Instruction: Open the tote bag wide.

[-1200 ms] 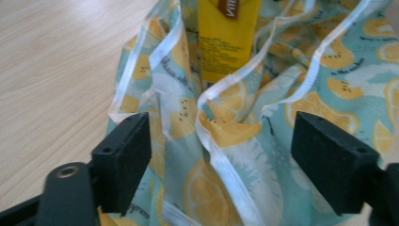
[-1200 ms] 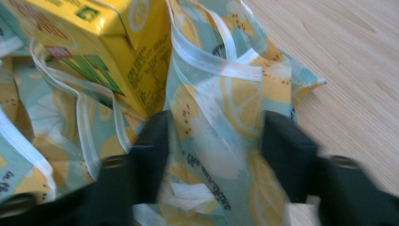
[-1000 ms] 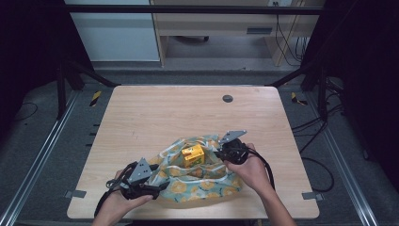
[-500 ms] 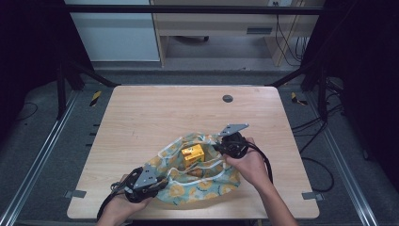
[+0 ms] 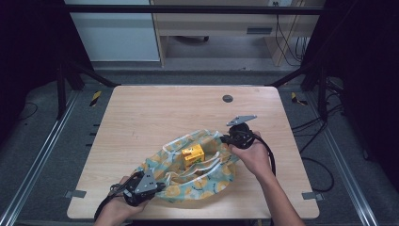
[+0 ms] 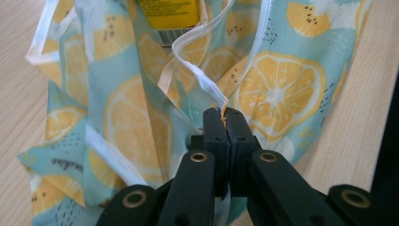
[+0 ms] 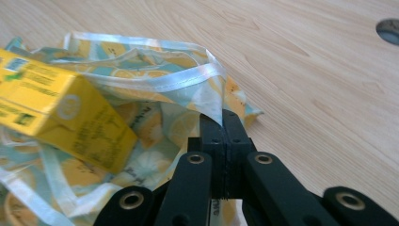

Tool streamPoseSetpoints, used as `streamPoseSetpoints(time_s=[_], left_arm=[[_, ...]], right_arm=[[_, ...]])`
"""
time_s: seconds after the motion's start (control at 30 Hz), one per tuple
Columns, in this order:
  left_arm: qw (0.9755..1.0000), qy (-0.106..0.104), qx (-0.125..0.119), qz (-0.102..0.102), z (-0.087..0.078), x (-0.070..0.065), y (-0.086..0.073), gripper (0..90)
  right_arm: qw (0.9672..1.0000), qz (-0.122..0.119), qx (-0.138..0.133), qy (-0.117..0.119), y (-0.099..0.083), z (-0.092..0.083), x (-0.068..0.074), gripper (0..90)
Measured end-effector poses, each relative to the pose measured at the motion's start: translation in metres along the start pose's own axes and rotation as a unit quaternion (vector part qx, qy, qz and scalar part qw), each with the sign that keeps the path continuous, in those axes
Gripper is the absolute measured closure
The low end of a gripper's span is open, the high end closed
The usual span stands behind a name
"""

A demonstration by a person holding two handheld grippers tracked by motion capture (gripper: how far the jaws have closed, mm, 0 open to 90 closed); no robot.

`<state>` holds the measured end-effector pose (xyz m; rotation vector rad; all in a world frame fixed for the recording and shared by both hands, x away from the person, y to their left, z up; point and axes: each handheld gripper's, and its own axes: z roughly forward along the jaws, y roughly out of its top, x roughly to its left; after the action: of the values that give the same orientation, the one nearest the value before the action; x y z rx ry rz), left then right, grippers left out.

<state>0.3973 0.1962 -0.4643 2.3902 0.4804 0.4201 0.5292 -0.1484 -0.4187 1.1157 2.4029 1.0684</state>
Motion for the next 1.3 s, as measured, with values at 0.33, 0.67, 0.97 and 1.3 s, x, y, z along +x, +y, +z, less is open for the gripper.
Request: streamPoseSetpoints(time_s=[0.33,0.67,0.97,1.3], left_arm=[[0.9999,0.008,0.012,-0.005,0.000,0.006,-0.008,89.4],[0.9997,0.008,0.010,-0.021,0.000,0.013,-0.015,89.5],[0.9996,0.000,0.019,-0.019,0.002,0.013,-0.017,89.6],[0.9995,-0.008,0.022,-0.023,0.003,0.014,-0.019,89.6]], right_arm=[[0.9992,0.038,0.009,-0.009,-0.020,0.012,-0.017,90.0],[0.9991,0.029,0.022,-0.021,-0.034,0.014,-0.021,90.0],[0.9980,0.016,0.052,-0.034,-0.037,0.021,-0.020,90.0],[0.9965,0.001,0.074,-0.039,-0.039,0.024,-0.017,90.0]])
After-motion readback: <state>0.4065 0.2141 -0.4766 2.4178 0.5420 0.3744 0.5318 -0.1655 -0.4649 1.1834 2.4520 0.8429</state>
